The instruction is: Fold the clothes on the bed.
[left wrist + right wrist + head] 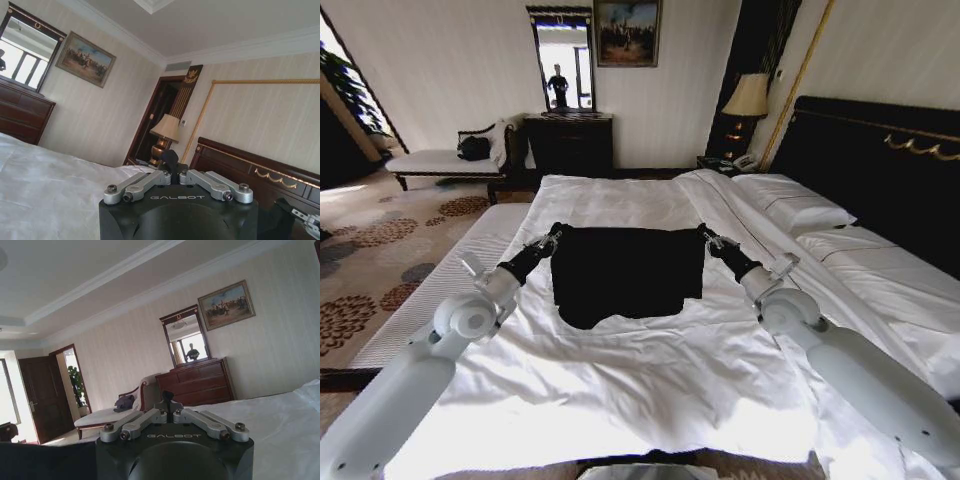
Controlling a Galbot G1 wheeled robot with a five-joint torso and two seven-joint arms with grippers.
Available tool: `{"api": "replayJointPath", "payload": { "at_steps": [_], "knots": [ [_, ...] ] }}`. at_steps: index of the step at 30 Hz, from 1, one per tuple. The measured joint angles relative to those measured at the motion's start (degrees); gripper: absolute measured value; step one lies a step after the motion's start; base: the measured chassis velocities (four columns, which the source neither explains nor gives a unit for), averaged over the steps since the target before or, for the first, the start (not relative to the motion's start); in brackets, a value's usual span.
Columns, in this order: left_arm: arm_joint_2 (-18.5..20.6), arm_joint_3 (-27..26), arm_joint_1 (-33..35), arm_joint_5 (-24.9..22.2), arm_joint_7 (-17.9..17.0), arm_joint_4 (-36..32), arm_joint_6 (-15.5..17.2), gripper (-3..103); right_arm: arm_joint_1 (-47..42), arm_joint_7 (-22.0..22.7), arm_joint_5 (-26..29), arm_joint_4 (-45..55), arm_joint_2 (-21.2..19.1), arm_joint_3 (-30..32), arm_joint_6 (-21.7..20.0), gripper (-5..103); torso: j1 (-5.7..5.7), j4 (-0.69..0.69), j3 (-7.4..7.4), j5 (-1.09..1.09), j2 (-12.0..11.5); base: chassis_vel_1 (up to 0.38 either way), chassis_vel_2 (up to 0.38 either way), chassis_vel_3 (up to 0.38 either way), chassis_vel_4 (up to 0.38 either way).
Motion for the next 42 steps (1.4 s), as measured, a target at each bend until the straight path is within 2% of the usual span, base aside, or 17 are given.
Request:
{"api": "replayJointPath", "payload": {
  "at_steps": [1, 3, 5, 8, 11, 12, 14, 16, 17, 20, 22, 25, 29, 32, 37, 41, 42],
  "knots": [
    [0.0, 0.0, 0.0, 0.0, 0.0, 0.0, 0.0, 2, 0.0, 0.0, 0.0, 0.0, 0.0, 0.0, 0.0, 1, 0.0, 0.0, 0.0, 0.0, 0.0, 0.0, 0.0, 0.0, 0.0],
    [-0.21, -3.38, 7.49, 2.1, 0.0, -3.52, -0.01, 2, -2.61, 1.92, -1.22, 3.61, 0.16, 0.6, -1.39, 1, 0.0, 0.03, 0.0, -0.01, 0.0, 0.0, 0.0, 0.0, 0.0],
    [-0.24, -4.53, 10.75, 2.99, -0.01, -4.37, -0.06, 2, -3.68, 2.54, -2.21, 4.82, 0.56, 0.44, -2.09, 1, 0.0, 0.03, 0.0, 0.01, 0.0, 0.0, 0.0, 0.0, 0.0],
    [-0.28, -3.41, 11.16, 3.38, 0.01, -3.49, -0.09, 2, -3.52, 2.87, -3.19, 4.13, 1.14, -0.86, -2.45, 1, -0.01, 0.0, 0.0, 0.01, 0.0, 0.0, 0.0, 0.0, 0.0],
    [-1.26, 2.55, 4.83, 3.56, -0.01, 2.36, 0.07, 2, -0.63, 2.97, -5.16, -2.77, 3.03, -5.25, -2.67, 1, 0.0, 0.0, 0.02, -0.01, 0.0, 0.0, 0.0, 0.0, 0.0],
    [-1.26, 2.55, 4.83, 3.56, -0.01, 2.36, 0.07, 2, -0.63, 2.97, -5.16, -2.77, 3.03, -5.25, -2.67, 1, 0.0, 0.0, 0.02, -0.01, 0.0, 0.0, 0.0, 0.0, 0.0],
    [-2.65, 7.45, -2.29, 4.1, 0.01, 8.36, 0.31, 2, 2.37, 1.97, -6.0, -9.08, 4.99, -8.44, -2.53, 1, 0.03, -0.04, 0.03, 0.01, -0.02, 0.0, 0.0, 0.0, 0.0],
    [-4.08, 12.54, -8.13, 5.86, -0.01, 14.62, 0.31, 2, 6.05, -0.96, -7.6, -14.88, 7.1, -11.88, 0.28, 1, 0.04, -0.04, 0.04, 0.02, -0.02, 0.0, 0.0, 0.0, 0.0],
    [-4.08, 12.54, -8.13, 5.86, -0.01, 14.62, 0.31, 2, 6.05, -0.96, -7.6, -14.88, 7.1, -11.88, 0.28, 1, 0.04, -0.04, 0.04, 0.02, -0.02, 0.0, 0.0, 0.0, 0.0],
    [-7.71, 20.24, -16.56, 9.24, -0.03, 25.71, 0.08, 2, 12.58, -5.41, -9.54, -25.34, 10.84, -17.49, 4.23, 1, 0.04, 0.01, 0.04, 0.0, -0.03, 0.0, 0.0, 0.0, 0.0],
    [-8.51, 21.41, -17.85, 9.66, -0.03, 27.43, 0.04, 2, 13.7, -5.96, -9.84, -27.33, 11.57, -18.45, 4.91, 1, 0.04, 0.01, 0.04, -0.01, -0.02, 0.0, 0.0, 0.0, 0.0],
    [-13.14, 27.37, -24.44, 12.51, -0.02, 35.68, -0.43, 2, 18.28, -9.41, -10.65, -37.06, 15.41, -21.98, 7.17, 1, 0.05, 0.02, 0.05, 0.02, -0.03, 0.0, 0.0, 0.0, 0.0],
    [-16.39, 29.48, -27.44, 14.51, -0.01, 40.15, -1.39, 2, 19.08, -12.28, -11.25, -40.85, 16.98, -22.12, 8.63, 1, 0.05, -0.05, 0.04, 0.0, -0.03, 0.0, 0.0, 0.0, 0.0],
    [-16.9, 29.65, -27.74, 15.0, -0.01, 40.88, -1.82, 2, 18.87, -12.96, -11.58, -41.26, 17.23, -21.74, 9.19, 1, 0.05, -0.04, 0.03, 0.01, -0.03, 0.0, 0.0, 0.0, 0.0],
    [-16.52, 28.0, -23.68, 15.76, 0.0, 39.54, -5.47, 2, 14.56, -15.16, -15.17, -39.83, 16.84, -19.64, 11.99, 1, 0.03, 0.01, 0.02, 0.0, -0.03, 0.0, 0.0, 0.0, 0.0],
    [-15.37, 25.91, -17.66, 16.18, 0.0, 38.12, -12.84, 2, 8.69, -18.38, -22.16, -38.97, 16.83, -17.91, 16.06, 1, 0.02, -0.01, 0.01, 0.01, -0.02, 0.0, 0.0, 0.0, 0.0],
    [-15.37, 25.91, -17.66, 16.18, 0.0, 38.12, -12.84, 2, 8.69, -18.38, -22.16, -38.97, 16.83, -17.91, 16.06, 1, 0.02, -0.01, 0.01, 0.01, -0.02, 0.0, 0.0, 0.0, 0.0]
  ]
}}
